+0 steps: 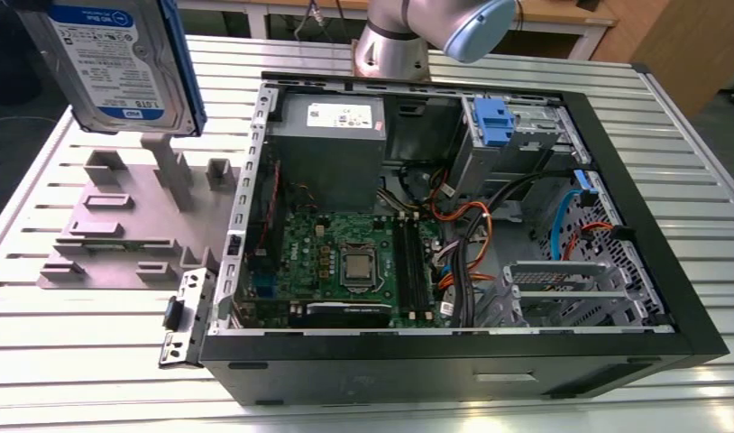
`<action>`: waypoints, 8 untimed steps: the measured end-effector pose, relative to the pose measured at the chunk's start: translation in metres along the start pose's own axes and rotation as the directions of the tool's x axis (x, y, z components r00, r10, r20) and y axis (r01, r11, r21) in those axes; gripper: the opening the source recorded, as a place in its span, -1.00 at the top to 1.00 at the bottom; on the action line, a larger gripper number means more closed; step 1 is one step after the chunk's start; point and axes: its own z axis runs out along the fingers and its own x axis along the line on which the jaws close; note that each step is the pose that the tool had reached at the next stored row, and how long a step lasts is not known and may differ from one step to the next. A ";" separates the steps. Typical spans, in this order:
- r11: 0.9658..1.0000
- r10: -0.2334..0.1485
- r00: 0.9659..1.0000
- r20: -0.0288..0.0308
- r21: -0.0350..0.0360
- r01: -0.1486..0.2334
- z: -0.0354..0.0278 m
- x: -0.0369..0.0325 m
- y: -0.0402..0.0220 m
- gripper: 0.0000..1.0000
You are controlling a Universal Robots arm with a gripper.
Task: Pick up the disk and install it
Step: 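Pick up the disk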
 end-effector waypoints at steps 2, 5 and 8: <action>1.000 0.000 1.000 0.000 0.000 0.000 0.0000 0.0000 -0.0004 0.27; 1.000 0.000 1.000 0.000 0.000 0.000 -0.0001 0.0000 -0.0009 0.27; 1.000 0.000 1.000 0.000 0.000 0.000 -0.0001 0.0000 -0.0015 0.27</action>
